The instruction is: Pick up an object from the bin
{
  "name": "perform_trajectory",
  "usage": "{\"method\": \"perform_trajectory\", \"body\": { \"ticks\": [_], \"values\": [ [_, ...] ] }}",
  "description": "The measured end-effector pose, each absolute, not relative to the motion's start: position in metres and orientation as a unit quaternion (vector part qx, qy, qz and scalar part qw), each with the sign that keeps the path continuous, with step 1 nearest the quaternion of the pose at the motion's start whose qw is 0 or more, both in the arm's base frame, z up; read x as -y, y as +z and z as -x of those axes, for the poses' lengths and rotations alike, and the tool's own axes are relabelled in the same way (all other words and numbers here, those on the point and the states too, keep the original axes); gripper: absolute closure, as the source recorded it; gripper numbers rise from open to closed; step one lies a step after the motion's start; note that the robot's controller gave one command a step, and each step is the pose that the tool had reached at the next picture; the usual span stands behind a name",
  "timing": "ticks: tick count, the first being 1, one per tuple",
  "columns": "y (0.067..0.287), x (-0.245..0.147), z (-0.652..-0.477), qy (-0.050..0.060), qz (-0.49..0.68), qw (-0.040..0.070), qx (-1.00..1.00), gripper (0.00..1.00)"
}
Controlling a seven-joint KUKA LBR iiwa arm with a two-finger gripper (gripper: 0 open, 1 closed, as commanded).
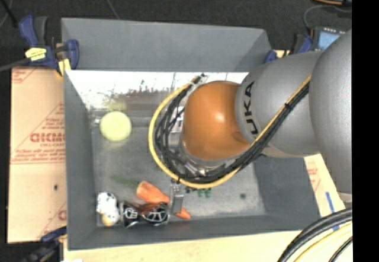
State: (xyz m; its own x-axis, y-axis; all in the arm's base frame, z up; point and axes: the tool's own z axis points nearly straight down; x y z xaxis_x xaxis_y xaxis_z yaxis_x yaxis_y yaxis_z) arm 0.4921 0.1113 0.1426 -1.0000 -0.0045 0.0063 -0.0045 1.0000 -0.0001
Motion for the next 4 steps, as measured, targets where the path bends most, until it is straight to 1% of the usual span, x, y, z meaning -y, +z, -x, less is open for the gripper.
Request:
{"method": "perform_trajectory", "body": {
  "ticks": [1, 2, 3, 4],
  "values": [
    [0.147, -0.111, -0.494, 0.000, 0.000, -0.001, 1.000, 0.00],
    [0.138, -0.111, -0.495, -0.001, 0.017, -0.003, 1.000, 0.00],
    [0.100, -0.111, -0.493, 0.001, 0.057, 0.003, 0.998, 0.00],
    [0.123, -0.116, -0.490, -0.001, 0.098, -0.003, 0.995, 0.00]
  ]
}}
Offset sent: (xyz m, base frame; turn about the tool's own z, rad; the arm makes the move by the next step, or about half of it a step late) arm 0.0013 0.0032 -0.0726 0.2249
